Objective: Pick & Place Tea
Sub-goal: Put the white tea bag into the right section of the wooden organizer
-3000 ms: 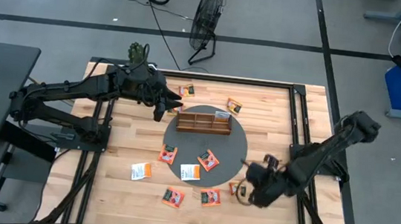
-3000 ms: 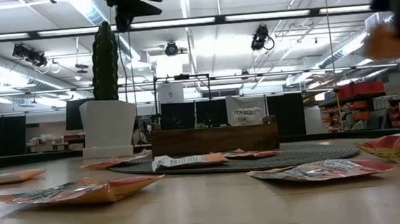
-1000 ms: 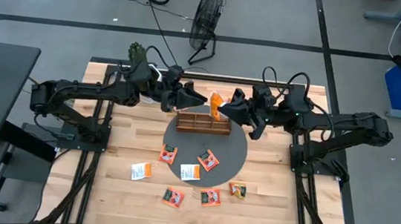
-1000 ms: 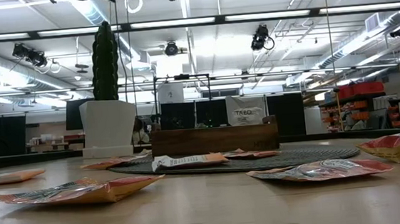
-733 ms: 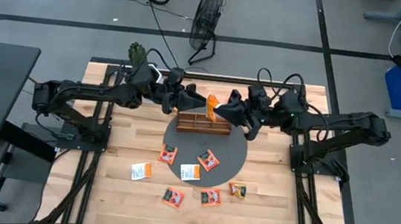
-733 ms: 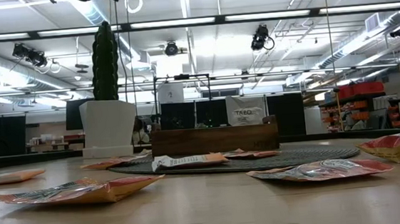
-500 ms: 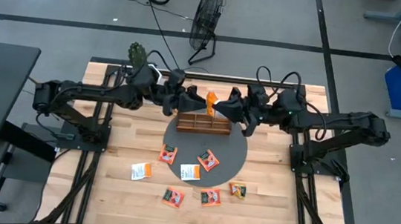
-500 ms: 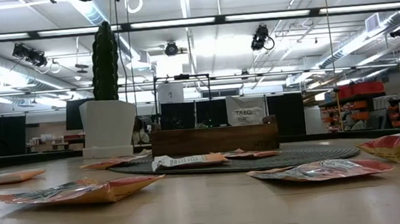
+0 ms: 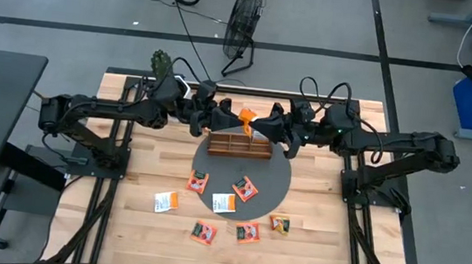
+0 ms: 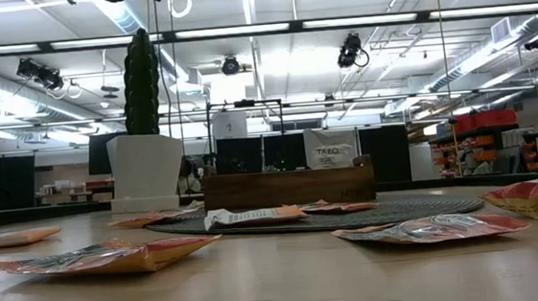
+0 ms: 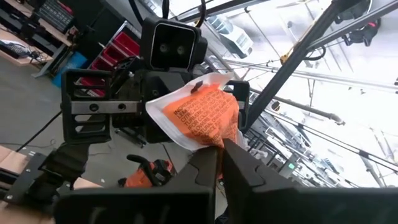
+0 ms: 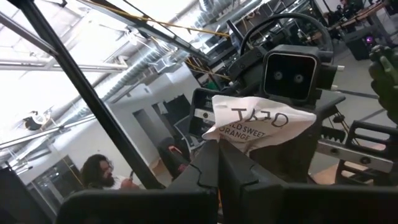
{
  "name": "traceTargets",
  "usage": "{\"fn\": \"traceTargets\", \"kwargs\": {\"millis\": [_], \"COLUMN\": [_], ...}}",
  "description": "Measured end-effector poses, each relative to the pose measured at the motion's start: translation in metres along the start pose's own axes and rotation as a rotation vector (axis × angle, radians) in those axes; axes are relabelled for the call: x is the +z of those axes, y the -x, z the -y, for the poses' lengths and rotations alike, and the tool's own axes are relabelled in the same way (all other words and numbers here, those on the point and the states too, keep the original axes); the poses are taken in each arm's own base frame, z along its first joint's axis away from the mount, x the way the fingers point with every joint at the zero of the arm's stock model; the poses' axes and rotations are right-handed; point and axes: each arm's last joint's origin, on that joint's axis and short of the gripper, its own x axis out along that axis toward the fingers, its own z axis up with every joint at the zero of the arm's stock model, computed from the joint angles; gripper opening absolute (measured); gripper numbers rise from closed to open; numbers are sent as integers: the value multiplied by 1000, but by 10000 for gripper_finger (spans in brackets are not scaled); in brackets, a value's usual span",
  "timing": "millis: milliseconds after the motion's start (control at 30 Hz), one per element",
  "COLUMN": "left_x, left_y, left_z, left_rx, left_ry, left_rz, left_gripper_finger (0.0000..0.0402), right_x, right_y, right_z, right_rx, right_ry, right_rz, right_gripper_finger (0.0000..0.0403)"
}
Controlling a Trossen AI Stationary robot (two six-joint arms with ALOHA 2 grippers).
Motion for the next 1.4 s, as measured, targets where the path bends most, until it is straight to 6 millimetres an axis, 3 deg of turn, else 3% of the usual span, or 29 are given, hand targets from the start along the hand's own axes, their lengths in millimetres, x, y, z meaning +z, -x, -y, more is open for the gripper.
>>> {"fn": "traceTargets", "kwargs": {"millis": [300,667,867,1100,1400], "left_x": [-2,-21,-30,-34,-41], "left_y": [0,7,12,15,21], "left_z": [-2,-22,-31,-35,-42], "left_rx": [19,140,226,288,395], "left_ry": [-1,19,-23,-34,-59], "left_rz": [-20,-285,-369,-397,-461], "left_gripper_finger": [8,7,10,9,8], "right_x": [5,14,21,29,46], "right_y": [12,49,61,44,-7], "right_z": [-2,-4,8,21,28], "right_rx": [-42,-209,-305,-372,-435], "right_ry": [-36,-112,-174,-177,-80], "right_rz": [-48,-195,-225,-388,-673], "right_gripper_finger": [10,111,146,151,151]}}
